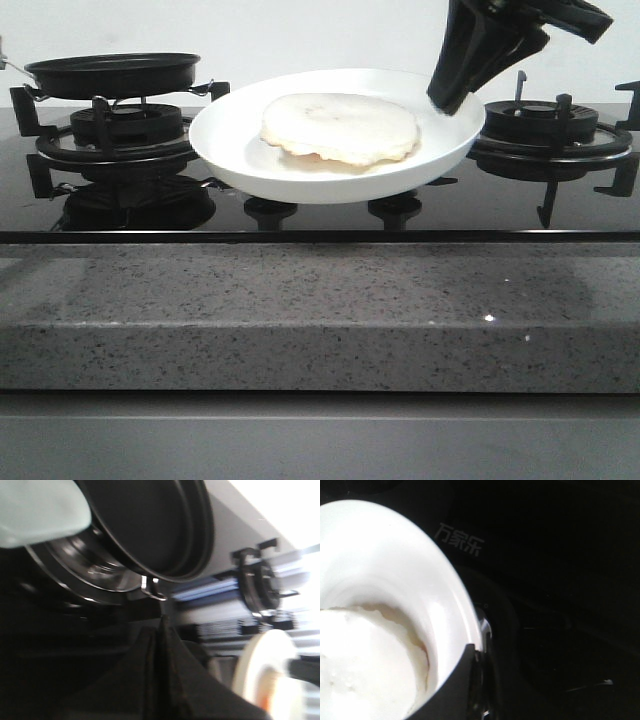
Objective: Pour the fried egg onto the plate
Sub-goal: 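Release the pan handle and withdraw the left gripper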
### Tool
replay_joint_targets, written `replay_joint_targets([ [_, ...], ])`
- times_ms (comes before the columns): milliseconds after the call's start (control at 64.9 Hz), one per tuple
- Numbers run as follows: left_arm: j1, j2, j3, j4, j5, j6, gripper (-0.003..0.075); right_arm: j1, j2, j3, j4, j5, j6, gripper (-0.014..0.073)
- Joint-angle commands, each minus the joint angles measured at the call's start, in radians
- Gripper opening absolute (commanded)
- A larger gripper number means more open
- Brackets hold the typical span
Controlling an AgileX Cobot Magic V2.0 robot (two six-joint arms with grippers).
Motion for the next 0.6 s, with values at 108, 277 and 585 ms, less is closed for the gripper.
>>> replay_joint_targets([
  [108,-0.092,-0.206,-0.029,0.319,-0.173,-0.180,-0.0020,-0.001,-0.048,-0.027,0.039,-0.037,-0.007,-0.0061],
  [277,-0.224,-0.309,-0.029,0.756,-0.221,-0.464,-0.0020,-0.001,-0.048,-0.027,0.039,-0.037,-0.007,-0.0061],
  [585,-0.401,-0.490,0.025,0.982,-0.306,-0.578,-0.0020,-0.001,-0.048,-0.027,0.039,-0.037,-0.007,-0.0061],
])
